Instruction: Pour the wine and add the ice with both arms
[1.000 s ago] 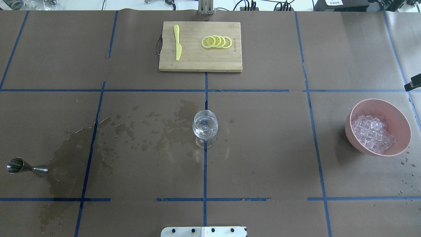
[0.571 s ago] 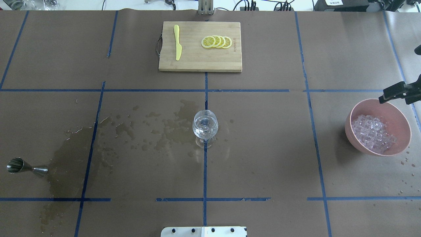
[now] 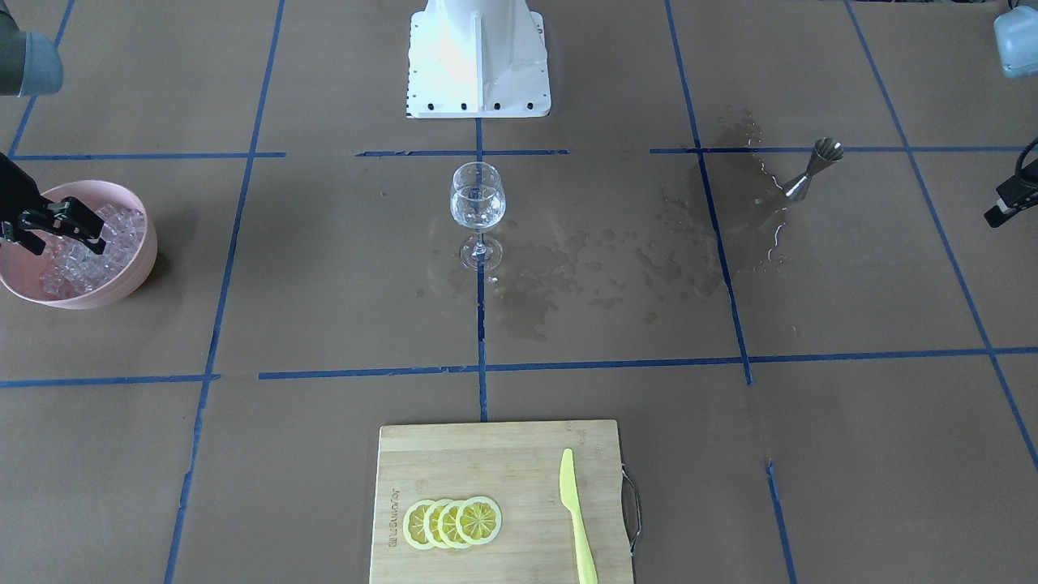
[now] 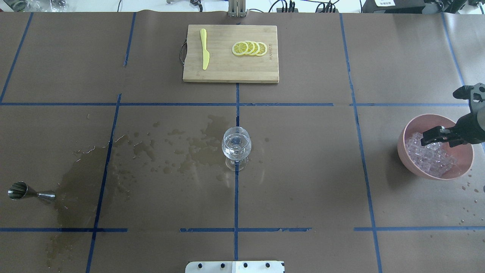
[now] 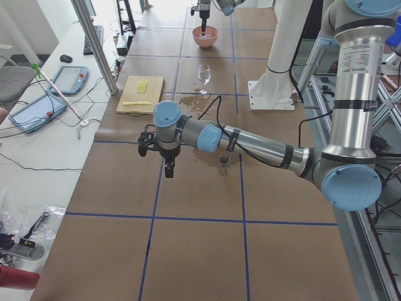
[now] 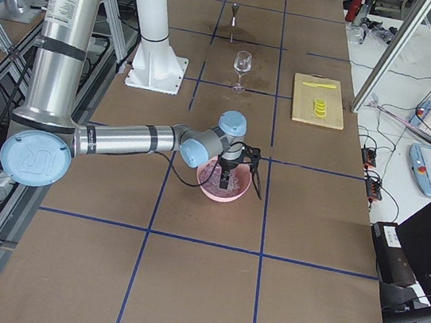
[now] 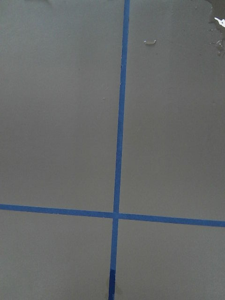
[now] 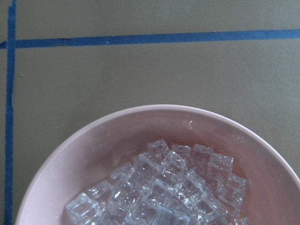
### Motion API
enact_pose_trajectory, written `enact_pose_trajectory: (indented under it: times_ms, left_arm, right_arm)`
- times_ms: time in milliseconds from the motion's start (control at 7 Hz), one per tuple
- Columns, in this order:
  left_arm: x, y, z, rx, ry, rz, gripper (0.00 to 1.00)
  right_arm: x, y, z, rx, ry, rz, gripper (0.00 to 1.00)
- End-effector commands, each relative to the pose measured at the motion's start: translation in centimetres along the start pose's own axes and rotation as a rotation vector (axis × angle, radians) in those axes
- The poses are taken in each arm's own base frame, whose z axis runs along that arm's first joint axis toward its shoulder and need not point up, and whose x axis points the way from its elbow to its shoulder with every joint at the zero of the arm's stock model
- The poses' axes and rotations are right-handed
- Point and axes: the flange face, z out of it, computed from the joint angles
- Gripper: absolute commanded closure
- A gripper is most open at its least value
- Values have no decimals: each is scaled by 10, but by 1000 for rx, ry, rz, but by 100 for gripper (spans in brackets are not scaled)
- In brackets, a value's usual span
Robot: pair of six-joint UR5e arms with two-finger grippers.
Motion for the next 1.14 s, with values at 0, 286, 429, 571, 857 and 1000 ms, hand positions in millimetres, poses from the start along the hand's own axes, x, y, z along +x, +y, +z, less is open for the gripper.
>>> enact_pose_trajectory:
  times_ms: [0, 286, 429, 571, 857, 1000]
  left_arm:
    - [2, 0, -2, 3, 4, 5, 0]
    - [-2, 5, -1, 0, 3, 1, 0]
    - [-1, 6, -2, 1, 3, 2, 0]
    - [-2, 7, -2, 0, 3, 1, 0]
    - [-1, 7, 0, -2, 3, 4, 0]
    - [-2, 7, -1, 0, 3, 3, 0]
  right_arm:
    - [-2, 1, 1, 5, -5, 35, 99]
    - [-5, 1, -2, 8, -12, 30, 100]
    - [-21, 1, -17, 29, -37, 9, 100]
    - [-54, 0, -48, 62, -92, -19, 100]
    - [-161, -17, -113, 93, -214, 70, 100]
    - [-235, -15, -125, 76, -294, 143, 100]
